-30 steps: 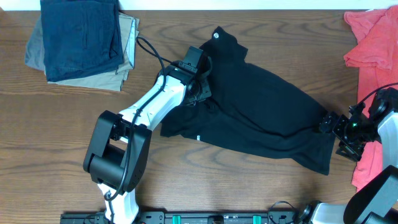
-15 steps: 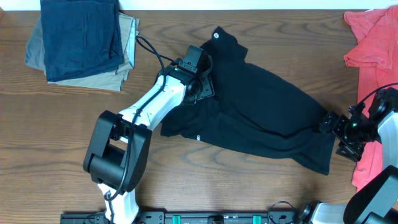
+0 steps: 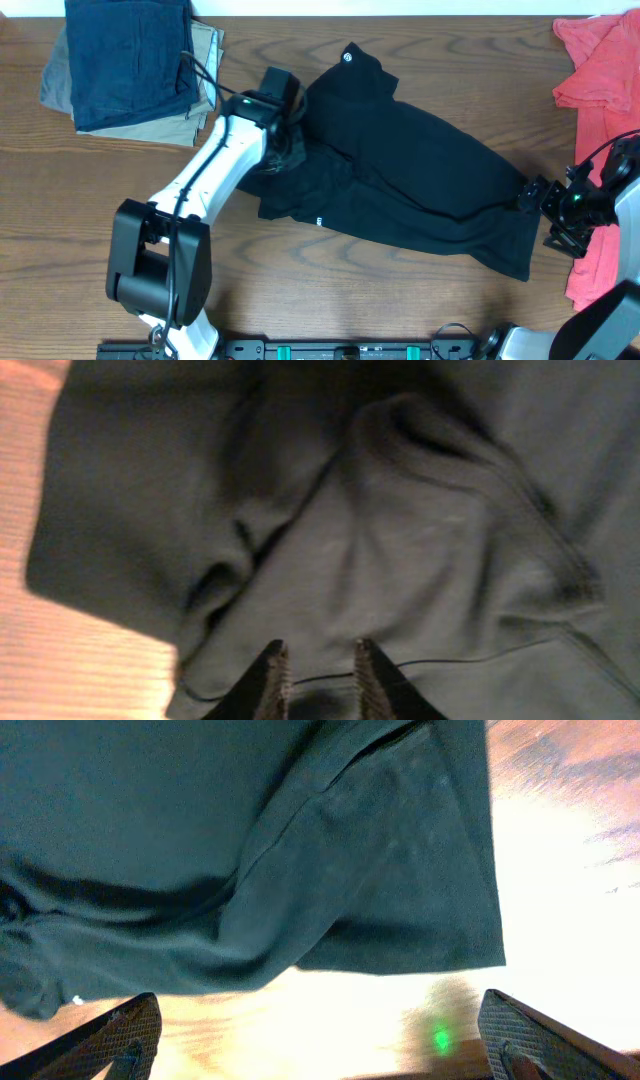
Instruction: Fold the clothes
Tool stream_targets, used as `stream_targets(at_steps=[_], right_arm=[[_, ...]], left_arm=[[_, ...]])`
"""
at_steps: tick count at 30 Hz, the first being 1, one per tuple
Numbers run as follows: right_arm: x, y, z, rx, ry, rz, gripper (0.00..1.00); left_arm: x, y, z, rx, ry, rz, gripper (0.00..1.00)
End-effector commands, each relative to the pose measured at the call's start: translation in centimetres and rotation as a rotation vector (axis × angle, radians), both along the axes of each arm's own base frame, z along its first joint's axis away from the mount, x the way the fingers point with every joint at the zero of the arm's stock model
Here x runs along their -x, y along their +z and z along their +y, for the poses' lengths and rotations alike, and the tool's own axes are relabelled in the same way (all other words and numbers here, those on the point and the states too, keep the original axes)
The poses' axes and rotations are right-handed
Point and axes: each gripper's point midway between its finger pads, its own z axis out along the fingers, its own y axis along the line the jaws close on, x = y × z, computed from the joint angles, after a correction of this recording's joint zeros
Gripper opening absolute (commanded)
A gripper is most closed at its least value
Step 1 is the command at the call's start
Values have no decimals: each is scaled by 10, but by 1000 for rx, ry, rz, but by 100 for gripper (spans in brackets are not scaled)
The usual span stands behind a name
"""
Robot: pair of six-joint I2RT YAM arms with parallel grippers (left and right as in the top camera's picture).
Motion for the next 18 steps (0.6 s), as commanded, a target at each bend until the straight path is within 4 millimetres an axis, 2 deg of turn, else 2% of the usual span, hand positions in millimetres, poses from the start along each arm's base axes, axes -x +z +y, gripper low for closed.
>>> stream_targets(at_steps=[1,2,4,5,6,9,14,18], right_arm=[[-8,15,20,-24,72,-65,88],[-9,15,24,-24,94,-64,78],[-11,12,36,-23,146,-66,34],[-12,10,41,-23,166,-68,20],[-13,7,46,-23,185,-69,13],[-12,-7,57,10,183,-38,9],[-9,-30,69,40,162,-9,9],[-6,-41,72,39,151,-3,11]], left_arm=[[15,-19,1,-12,-62,73,15],[20,-25,-2,7,-80,95,13],[26,-32,-6,26,-96,129,7],[28,-36,-8,28,-102,145,6],[29,-40,-8,29,-105,156,6],[32,-48,-10,36,-108,185,7],[34,-59,-10,33,-113,212,6],[34,-73,-6,21,-104,238,6]])
